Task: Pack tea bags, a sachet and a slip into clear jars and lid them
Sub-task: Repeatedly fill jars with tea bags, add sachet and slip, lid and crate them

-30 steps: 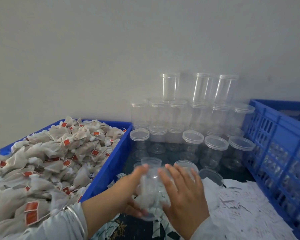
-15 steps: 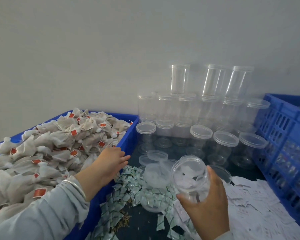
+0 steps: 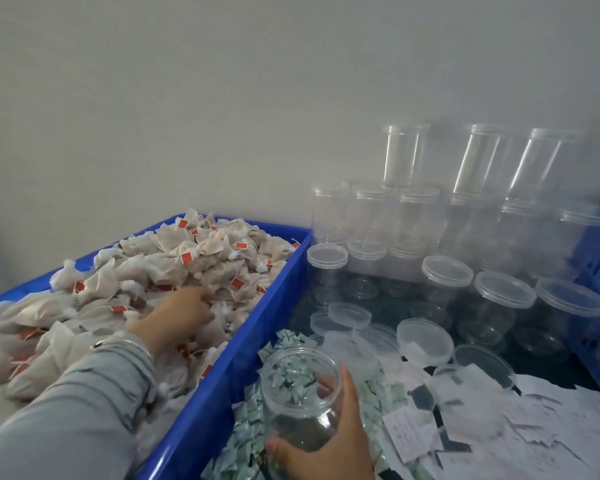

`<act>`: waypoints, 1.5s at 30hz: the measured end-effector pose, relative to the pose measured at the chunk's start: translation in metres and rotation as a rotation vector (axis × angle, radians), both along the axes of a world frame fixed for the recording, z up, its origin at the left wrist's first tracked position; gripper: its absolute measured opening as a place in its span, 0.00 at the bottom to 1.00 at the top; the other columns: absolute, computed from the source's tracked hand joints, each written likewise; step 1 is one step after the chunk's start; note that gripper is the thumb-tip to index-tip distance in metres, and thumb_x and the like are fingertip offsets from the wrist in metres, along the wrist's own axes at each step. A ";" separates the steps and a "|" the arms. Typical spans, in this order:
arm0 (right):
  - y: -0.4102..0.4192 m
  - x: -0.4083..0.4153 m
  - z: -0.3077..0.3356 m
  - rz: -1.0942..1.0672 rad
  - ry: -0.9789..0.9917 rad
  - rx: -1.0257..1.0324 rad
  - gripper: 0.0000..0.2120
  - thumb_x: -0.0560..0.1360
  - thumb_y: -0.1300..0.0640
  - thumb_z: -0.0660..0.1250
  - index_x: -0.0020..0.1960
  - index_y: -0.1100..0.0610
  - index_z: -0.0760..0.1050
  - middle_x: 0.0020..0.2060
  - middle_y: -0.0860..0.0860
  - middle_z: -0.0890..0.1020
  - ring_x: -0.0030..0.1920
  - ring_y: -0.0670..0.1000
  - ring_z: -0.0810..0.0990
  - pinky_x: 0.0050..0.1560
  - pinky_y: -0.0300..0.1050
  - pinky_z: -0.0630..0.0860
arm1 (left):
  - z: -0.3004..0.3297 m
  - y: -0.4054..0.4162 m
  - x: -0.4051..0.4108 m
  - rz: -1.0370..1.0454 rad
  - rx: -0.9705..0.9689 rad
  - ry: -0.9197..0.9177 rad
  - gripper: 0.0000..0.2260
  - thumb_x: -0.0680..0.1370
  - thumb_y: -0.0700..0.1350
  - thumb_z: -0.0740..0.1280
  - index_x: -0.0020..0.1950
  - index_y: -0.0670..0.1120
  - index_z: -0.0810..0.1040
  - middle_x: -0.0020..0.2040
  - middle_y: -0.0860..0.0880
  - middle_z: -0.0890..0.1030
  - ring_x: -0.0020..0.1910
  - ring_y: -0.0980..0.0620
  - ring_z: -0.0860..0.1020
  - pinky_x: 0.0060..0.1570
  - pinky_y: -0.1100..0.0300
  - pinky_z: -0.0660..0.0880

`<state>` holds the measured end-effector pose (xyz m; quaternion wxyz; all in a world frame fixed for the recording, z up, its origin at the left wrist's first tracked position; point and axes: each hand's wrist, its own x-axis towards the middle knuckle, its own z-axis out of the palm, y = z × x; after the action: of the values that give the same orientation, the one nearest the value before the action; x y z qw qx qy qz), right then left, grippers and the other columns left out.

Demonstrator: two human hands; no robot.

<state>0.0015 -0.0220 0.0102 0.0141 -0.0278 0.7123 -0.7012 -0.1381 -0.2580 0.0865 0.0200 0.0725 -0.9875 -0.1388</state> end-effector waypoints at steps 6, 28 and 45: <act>0.003 -0.001 0.000 0.202 -0.062 -0.253 0.52 0.41 0.57 0.86 0.62 0.51 0.70 0.47 0.50 0.82 0.47 0.52 0.82 0.37 0.49 0.82 | -0.024 0.012 -0.008 -0.097 -0.182 -0.236 0.27 0.75 0.49 0.65 0.73 0.46 0.63 0.66 0.46 0.74 0.62 0.48 0.74 0.60 0.55 0.71; 0.006 -0.007 -0.040 0.006 0.084 -0.041 0.50 0.48 0.46 0.84 0.61 0.29 0.59 0.55 0.25 0.74 0.55 0.29 0.74 0.51 0.28 0.71 | 0.044 0.036 0.022 -0.064 1.193 0.255 0.04 0.74 0.43 0.69 0.41 0.43 0.81 0.32 0.48 0.81 0.31 0.51 0.77 0.32 0.59 0.75; 0.006 -0.012 -0.034 0.102 0.253 0.014 0.49 0.57 0.51 0.83 0.69 0.33 0.60 0.64 0.39 0.75 0.64 0.42 0.74 0.62 0.48 0.74 | 0.048 0.064 0.043 -0.383 1.137 -0.010 0.12 0.76 0.36 0.67 0.34 0.48 0.82 0.37 0.48 0.84 0.34 0.56 0.80 0.36 0.65 0.78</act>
<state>-0.0108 -0.0160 -0.0238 -0.0400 -0.1520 0.7108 -0.6857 -0.0947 -0.1936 0.1343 -0.0520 -0.1069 -0.7540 -0.6460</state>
